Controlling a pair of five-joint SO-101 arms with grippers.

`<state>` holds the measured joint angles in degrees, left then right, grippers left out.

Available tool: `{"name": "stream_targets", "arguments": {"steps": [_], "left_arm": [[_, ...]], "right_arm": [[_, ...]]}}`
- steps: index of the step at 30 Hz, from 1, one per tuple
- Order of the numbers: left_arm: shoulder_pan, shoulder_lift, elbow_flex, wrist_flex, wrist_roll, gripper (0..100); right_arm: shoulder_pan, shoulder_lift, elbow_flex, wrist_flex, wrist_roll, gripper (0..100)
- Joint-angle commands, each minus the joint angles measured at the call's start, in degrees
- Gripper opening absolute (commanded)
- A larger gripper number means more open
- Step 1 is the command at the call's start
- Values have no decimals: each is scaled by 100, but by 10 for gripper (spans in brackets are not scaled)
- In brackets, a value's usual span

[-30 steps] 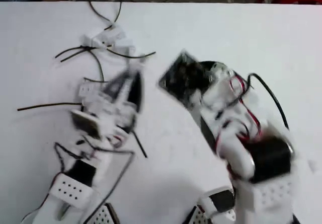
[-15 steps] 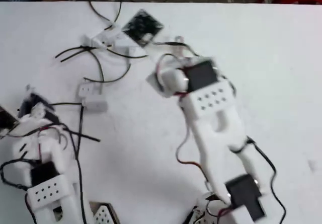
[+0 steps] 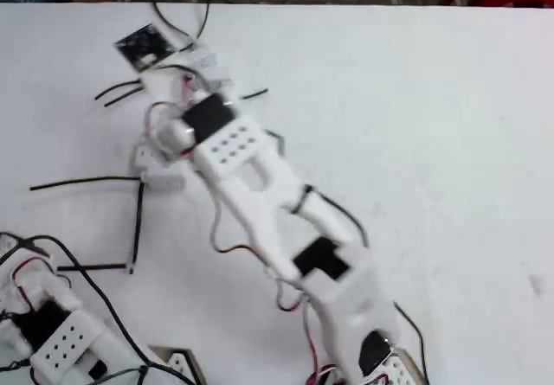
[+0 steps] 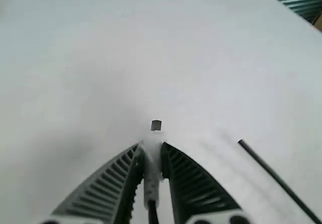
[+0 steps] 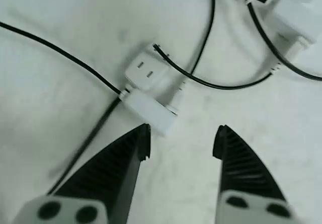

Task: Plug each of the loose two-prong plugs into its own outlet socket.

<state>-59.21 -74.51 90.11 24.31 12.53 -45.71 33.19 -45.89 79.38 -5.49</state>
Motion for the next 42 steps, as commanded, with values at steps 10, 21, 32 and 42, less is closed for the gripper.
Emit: {"name": "stream_targets", "arguments": {"steps": [10, 21, 32, 42], "left_arm": [[-207, -84, 176, 141, -862, 24], [-207, -84, 176, 141, -862, 24], [-101, -84, 176, 149, -862, 24], [171, -84, 185, 158, -862, 24]], "right_arm": [[-215, 3178, -3560, -462, -1336, 211], [-391, 3908, -3613, -418, -1530, 211], [664, 3916, -3798, 1270, 264, 209], [1367, 2615, -3798, 1341, 738, 209]]}}
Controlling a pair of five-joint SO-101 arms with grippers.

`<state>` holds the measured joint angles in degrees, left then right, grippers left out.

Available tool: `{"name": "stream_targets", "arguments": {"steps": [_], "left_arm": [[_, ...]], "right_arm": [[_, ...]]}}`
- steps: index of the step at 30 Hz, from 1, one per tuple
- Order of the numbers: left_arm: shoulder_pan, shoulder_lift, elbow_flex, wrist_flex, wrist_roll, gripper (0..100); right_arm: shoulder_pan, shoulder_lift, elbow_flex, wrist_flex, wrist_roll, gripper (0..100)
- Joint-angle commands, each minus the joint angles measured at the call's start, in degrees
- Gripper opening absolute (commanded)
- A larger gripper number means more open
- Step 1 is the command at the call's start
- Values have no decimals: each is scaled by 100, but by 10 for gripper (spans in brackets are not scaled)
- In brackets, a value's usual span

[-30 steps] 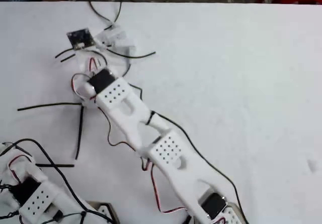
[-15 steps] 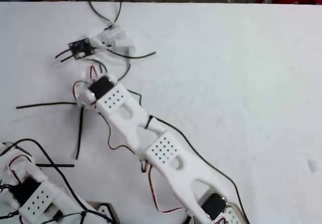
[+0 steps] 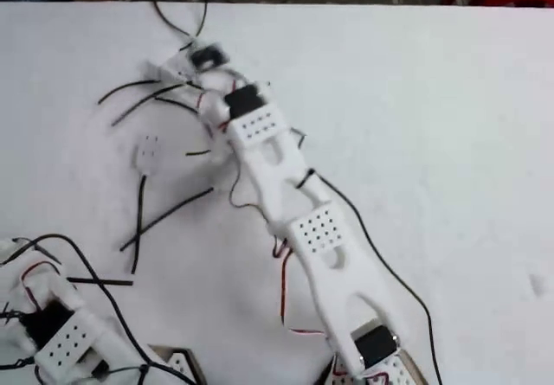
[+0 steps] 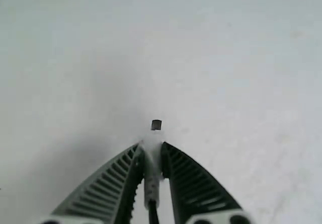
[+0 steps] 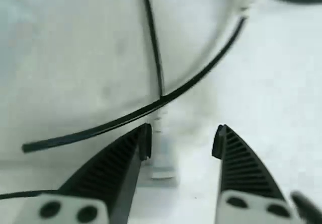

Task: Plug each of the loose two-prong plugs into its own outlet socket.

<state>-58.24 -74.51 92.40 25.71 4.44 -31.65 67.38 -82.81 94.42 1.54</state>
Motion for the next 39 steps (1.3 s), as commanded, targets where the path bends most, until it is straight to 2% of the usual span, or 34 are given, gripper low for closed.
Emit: {"name": "stream_targets", "arguments": {"steps": [1, 3, 8, 13, 16, 19, 23, 26, 29, 33, 39], "left_arm": [[66, -84, -44, 9, -53, 24], [66, -84, -44, 9, -53, 24], [40, -84, -44, 0, -53, 24], [31, -84, -44, 0, -53, 24], [22, -84, -44, 9, -53, 24], [-295, -84, -62, 9, -53, 24], [-1042, -92, -141, -26, -53, 24], [-1402, -92, -158, 0, -53, 24], [-1349, -92, -149, -9, -53, 24], [-1130, -92, -141, -9, -53, 24], [-1015, -92, -141, -9, -44, 24]], "right_arm": [[-154, -963, -105, -251, 35, 209], [-462, -1270, -105, -470, -35, 209], [-1235, -1552, -44, -1332, -826, 211], [-1965, -760, -44, -2378, -897, 211], [-2176, -198, -44, -2642, -897, 211], [-2185, 207, -44, -2571, -897, 209], [-1956, 497, -44, -2114, -870, 209], [-1631, 532, -44, -1780, -325, 209], [-1262, 532, -79, -1437, 132, 209], [-884, 462, -114, -1024, 202, 209], [-971, 171, -114, -971, 158, 209]]}}
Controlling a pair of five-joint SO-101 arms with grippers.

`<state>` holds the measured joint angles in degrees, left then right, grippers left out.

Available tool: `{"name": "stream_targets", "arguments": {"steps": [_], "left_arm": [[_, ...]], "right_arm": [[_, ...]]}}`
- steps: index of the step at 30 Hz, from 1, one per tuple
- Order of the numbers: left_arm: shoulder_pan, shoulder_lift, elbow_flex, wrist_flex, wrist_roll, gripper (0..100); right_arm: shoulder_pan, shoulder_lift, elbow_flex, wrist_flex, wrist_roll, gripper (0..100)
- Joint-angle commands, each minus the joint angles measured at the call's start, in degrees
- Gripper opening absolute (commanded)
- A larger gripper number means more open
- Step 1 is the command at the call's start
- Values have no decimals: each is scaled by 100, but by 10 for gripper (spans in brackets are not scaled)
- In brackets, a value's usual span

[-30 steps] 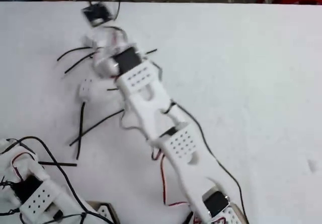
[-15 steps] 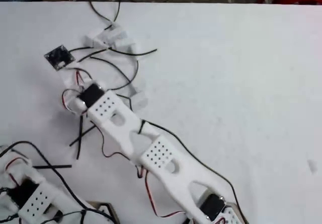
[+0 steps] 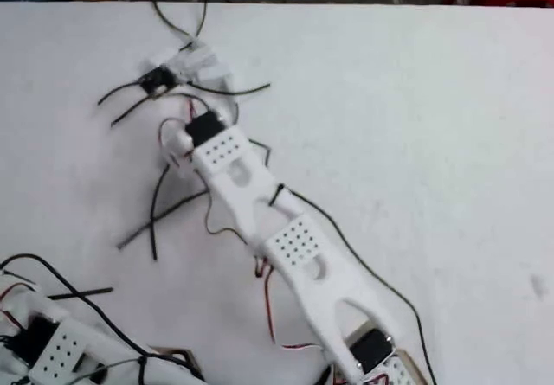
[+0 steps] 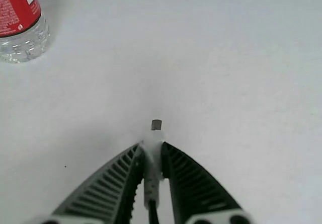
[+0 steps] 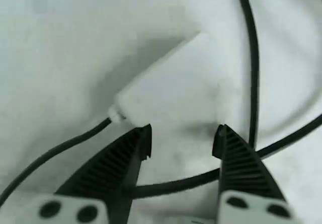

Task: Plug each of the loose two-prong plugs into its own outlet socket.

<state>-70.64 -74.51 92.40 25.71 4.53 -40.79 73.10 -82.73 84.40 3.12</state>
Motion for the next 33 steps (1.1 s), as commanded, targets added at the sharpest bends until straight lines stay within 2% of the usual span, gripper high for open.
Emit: {"name": "stream_targets", "arguments": {"steps": [1, 7, 12, 16, 26, 30, 33], "left_arm": [[215, -92, -141, -9, -53, 24], [215, -92, -141, 0, -53, 24], [215, -92, -141, 9, -53, 24], [224, -92, -141, 9, -53, 24], [224, -92, -141, 9, -53, 24], [224, -92, -141, 9, -53, 24], [224, -92, -141, 9, -53, 24]], "right_arm": [[-145, -409, -114, -22, 0, 209], [-629, -532, -237, -259, -9, 209], [-602, -892, -967, -242, -686, 209], [-655, -963, -1152, -330, -765, 209], [-611, -48, -18, -1912, -774, 209], [-611, 145, 26, -1851, -774, 209], [-602, 154, 26, -1358, -747, 208]]}}
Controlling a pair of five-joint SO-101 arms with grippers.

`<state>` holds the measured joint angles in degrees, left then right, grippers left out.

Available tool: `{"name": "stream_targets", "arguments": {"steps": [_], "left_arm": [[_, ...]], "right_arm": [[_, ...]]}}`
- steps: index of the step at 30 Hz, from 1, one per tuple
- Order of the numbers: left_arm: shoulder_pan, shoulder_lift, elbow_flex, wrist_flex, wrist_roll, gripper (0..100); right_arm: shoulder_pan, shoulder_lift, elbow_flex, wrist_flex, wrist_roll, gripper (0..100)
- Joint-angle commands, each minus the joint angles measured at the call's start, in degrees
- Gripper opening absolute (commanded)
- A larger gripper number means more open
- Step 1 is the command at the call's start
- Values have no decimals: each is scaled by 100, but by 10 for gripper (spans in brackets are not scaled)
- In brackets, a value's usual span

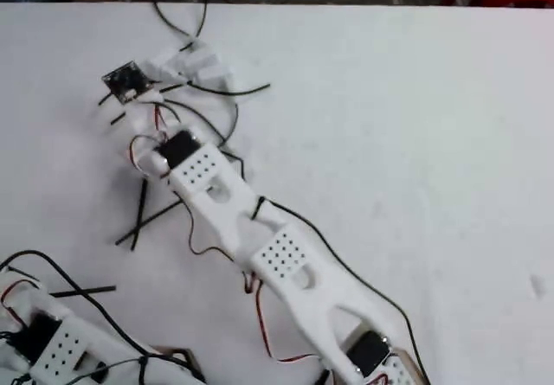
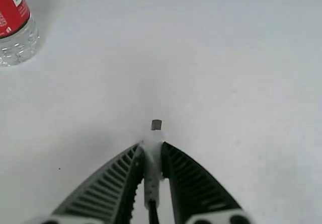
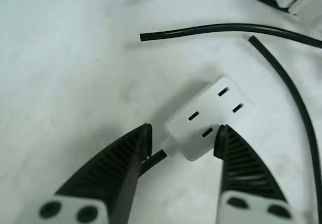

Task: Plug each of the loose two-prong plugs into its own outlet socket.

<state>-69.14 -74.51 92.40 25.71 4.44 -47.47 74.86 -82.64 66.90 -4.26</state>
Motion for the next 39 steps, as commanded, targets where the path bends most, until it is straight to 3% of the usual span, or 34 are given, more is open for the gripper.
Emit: {"name": "stream_targets", "arguments": {"steps": [1, 4, 9, 12, 16, 20, 25, 32, 39], "left_arm": [[75, -92, -141, 9, -44, 24], [75, -92, -141, 9, -44, 24], [75, -92, -141, 9, -44, 24], [75, -92, -141, 9, -44, 24], [84, -92, -141, 9, -44, 24], [84, -92, -141, 9, -44, 24], [84, -92, -141, 9, -44, 24], [84, -92, -141, 9, -44, 24], [127, -92, -141, 9, -44, 24]], "right_arm": [[101, -22, 18, 655, 0, 208], [277, -31, -26, 1376, 44, 208], [514, -198, 18, 2158, 1029, 208], [646, -233, -26, 2589, 1196, 208], [681, -215, -26, 2624, 1196, 167], [690, -251, -26, 2343, 1204, 14], [690, -541, -167, 2352, 1248, 19], [646, -1367, -1266, 2422, 1952, 19], [734, -2457, -1240, 3046, 2655, 19]]}}
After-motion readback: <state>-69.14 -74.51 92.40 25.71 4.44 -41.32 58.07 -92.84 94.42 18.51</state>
